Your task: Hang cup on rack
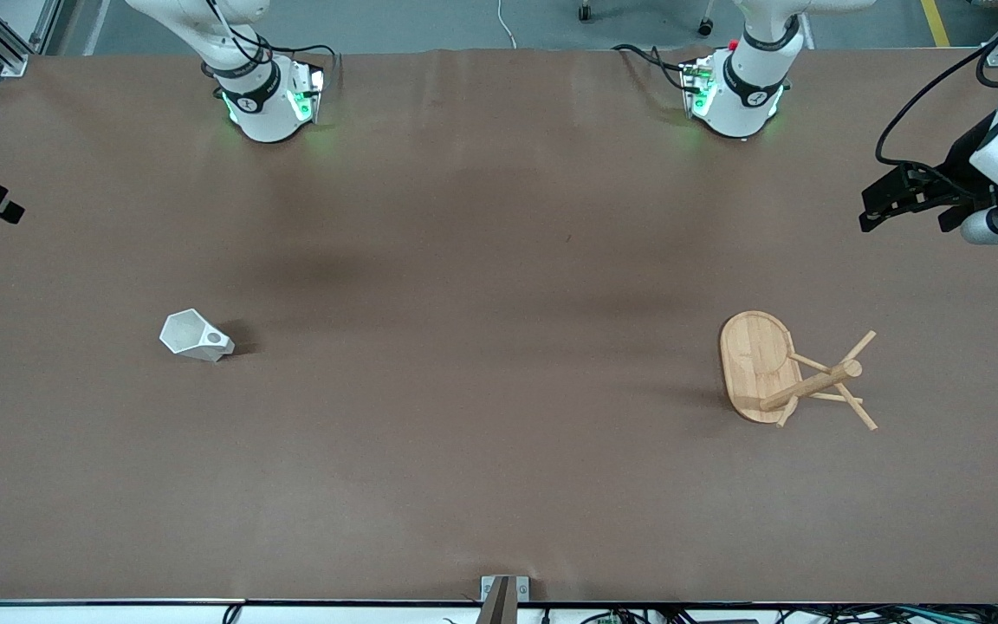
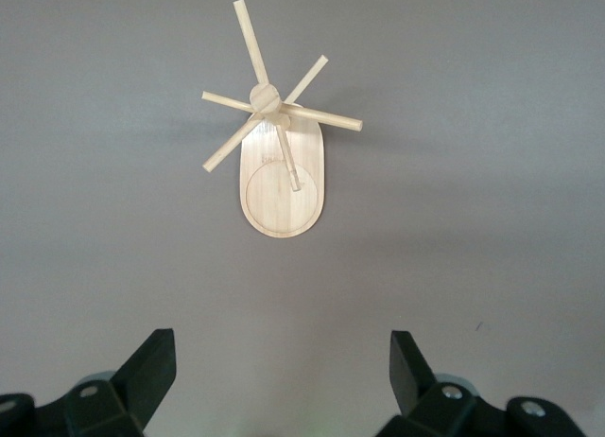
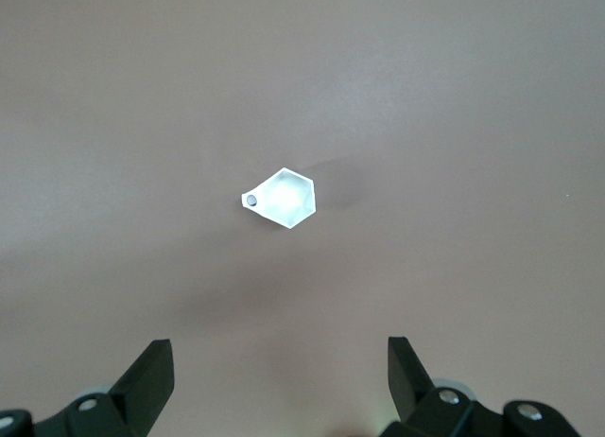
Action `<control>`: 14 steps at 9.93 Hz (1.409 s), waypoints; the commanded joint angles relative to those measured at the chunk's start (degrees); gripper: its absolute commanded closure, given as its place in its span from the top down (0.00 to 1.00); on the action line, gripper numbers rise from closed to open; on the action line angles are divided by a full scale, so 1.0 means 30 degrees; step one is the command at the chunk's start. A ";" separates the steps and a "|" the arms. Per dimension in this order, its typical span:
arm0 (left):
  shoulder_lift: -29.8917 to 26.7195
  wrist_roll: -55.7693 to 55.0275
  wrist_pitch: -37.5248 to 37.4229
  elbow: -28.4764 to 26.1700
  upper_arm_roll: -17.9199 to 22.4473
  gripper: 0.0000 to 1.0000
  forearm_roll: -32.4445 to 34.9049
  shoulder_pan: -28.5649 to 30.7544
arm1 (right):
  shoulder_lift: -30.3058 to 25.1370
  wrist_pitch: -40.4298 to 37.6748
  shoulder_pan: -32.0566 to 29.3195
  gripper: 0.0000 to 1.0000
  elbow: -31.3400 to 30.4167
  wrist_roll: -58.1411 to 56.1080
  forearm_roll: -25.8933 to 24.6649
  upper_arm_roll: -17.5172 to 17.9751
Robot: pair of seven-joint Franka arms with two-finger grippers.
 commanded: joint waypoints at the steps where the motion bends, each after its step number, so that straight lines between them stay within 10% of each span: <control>1: 0.0393 0.0309 -0.0139 -0.0036 -0.0040 1.00 0.0038 0.0099 | -0.0336 0.0093 -0.0025 1.00 -0.0262 -0.0101 -0.0080 -0.0011; 7: 0.0422 0.0309 -0.0139 -0.0036 -0.0040 1.00 0.0039 0.0099 | 0.0044 0.0844 -0.0025 1.00 -0.2359 -0.0189 -0.0109 -0.0040; 14: 0.0393 0.0338 -0.0139 -0.0036 -0.0040 1.00 0.0039 0.0099 | 0.1564 1.4551 -0.0230 1.00 -1.2587 -0.2671 -0.0080 -0.0158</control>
